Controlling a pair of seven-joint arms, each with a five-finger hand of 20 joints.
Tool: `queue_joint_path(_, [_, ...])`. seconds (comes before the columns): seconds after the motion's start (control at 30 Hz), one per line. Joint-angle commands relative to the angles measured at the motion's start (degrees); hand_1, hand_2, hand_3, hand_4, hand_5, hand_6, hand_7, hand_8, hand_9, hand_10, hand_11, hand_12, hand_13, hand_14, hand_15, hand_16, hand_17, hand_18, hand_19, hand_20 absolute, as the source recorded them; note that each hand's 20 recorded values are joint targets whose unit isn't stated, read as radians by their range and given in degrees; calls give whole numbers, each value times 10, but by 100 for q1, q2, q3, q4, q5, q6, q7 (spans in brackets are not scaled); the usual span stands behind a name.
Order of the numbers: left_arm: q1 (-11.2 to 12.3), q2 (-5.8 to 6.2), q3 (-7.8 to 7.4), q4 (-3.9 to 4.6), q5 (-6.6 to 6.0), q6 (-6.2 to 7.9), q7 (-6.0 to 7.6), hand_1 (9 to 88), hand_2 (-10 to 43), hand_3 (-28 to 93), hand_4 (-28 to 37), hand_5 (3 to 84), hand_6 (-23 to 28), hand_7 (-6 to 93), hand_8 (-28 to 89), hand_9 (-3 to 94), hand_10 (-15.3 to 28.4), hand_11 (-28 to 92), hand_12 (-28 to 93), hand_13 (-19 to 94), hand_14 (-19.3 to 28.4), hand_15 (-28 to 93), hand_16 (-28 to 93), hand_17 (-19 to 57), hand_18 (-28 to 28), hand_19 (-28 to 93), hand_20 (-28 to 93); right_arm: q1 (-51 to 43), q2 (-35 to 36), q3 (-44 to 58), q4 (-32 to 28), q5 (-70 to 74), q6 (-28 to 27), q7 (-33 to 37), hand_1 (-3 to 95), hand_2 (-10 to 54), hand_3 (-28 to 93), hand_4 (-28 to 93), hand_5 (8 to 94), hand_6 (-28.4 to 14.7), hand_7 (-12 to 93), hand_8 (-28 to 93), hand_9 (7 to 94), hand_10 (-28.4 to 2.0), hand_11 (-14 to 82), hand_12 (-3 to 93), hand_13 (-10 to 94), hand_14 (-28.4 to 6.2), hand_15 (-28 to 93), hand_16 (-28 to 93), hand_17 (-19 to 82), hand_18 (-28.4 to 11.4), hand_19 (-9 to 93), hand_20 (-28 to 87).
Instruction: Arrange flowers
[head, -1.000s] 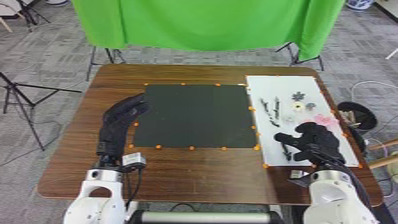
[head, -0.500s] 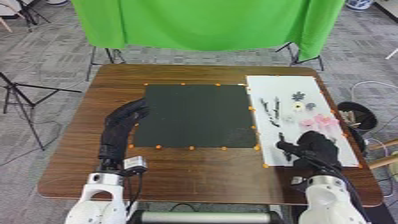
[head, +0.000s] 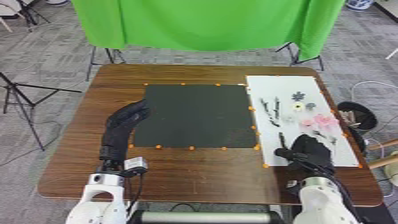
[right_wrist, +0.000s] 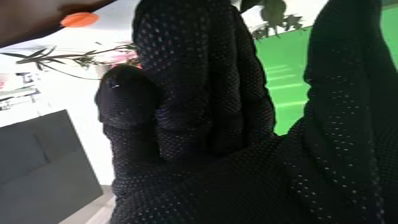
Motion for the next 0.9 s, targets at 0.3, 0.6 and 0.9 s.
queue_joint_path(0.3, [53,-34,-7,44,-47,-60,-80,317,-63,661,-168,476,27,199,-79,468,135,253,138,373,168,208,2,55,127,160,150,-33,-209,-171,231,249,-405,254,450,-95,643,-192,708,-38,189,-78,869,-130,208,221,914,-37,420,310,586,-121,912,396])
queue_joint_path(0.6, [20,-39,27,67,-29,-115,-83,314,-66,663,-168,475,27,199,-79,467,134,253,139,372,167,207,2,54,127,160,149,-3,-245,-165,311,647,-492,304,573,-95,516,-119,735,-46,174,127,904,-112,133,318,936,-33,394,310,617,-101,900,355])
queue_joint_path(0.9, [16,-33,4,63,-22,-146,-111,315,-66,663,-169,474,27,197,-79,466,134,253,140,372,167,207,3,54,127,160,149,0,-299,-201,367,881,-494,340,627,-95,517,-82,768,-39,196,164,937,-94,112,376,937,-24,426,279,659,-75,869,356])
